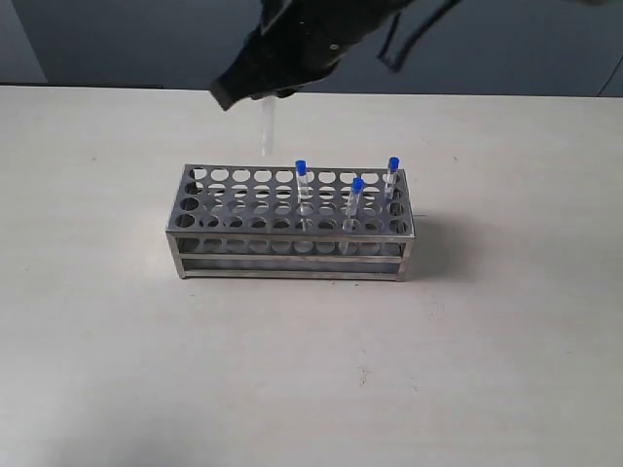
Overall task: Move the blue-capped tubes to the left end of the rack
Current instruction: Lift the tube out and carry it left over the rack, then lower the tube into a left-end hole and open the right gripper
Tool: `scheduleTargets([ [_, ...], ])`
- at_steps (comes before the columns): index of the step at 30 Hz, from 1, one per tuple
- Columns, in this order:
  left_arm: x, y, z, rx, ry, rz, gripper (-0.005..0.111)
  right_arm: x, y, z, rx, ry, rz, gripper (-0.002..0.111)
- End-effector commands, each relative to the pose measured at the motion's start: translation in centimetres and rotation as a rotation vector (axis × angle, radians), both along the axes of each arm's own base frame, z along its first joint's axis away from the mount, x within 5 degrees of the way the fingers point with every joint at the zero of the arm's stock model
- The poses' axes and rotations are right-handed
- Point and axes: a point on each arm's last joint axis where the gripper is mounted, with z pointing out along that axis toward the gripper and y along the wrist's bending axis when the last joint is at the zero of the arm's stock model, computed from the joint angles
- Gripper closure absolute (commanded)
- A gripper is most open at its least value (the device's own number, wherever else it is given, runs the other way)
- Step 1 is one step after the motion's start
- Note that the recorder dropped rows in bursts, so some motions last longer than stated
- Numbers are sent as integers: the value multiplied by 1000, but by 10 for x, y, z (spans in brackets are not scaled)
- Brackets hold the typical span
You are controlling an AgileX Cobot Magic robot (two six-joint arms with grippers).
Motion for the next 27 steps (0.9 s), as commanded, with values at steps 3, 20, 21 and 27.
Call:
scheduleTargets([
  [3, 0, -1, 2, -2, -11, -9, 106, 24, 45, -19, -31, 35, 65, 109],
  [20, 0, -1, 2, -2, -11, -9, 106, 50, 88, -66, -14, 102, 155, 109],
  [21, 0, -1, 2, -2, -11, -9, 106, 51, 90, -72, -18, 113, 153, 109],
  [27, 0, -1, 2, -2, -11, -9, 106, 54, 95, -98, -23, 167, 144, 109],
])
